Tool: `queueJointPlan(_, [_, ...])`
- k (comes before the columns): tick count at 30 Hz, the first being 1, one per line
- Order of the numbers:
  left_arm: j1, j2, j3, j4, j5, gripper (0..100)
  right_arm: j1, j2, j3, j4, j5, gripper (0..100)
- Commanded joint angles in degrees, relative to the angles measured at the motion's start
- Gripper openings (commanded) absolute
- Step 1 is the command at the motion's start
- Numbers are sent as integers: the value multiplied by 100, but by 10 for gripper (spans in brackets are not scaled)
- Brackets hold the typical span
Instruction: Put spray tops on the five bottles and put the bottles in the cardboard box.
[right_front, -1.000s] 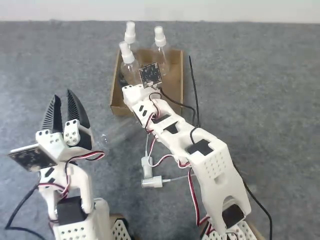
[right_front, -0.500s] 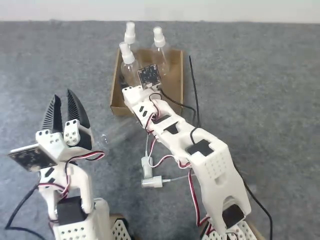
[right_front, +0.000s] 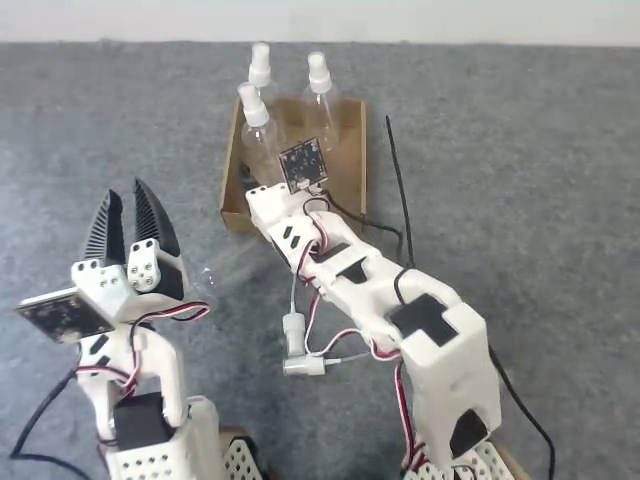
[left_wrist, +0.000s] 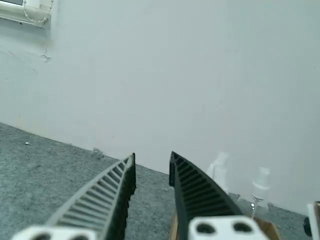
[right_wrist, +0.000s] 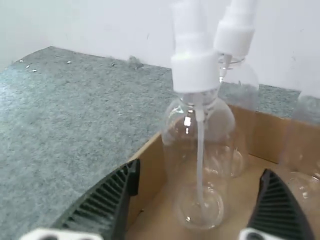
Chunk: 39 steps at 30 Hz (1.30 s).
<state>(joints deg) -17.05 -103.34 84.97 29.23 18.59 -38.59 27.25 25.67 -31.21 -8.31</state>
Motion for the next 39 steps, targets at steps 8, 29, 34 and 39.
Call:
queueJointPlan(8, [-26, -97, -48, -176, 35, 105, -4, -1657, 1073, 57, 97, 148])
queueJointPlan(29, [-1134, -97, 57, -149, 53, 105, -48, -4646, 3956, 66, 563, 136])
queueJointPlan(34, [-1442, -97, 207, 308, 53, 105, -4, -5244, 4422, 110, 624, 136])
queueJointPlan(39, [-1486, -97, 479, 703, 53, 105, -4, -6264, 4519, 1754, 598, 136])
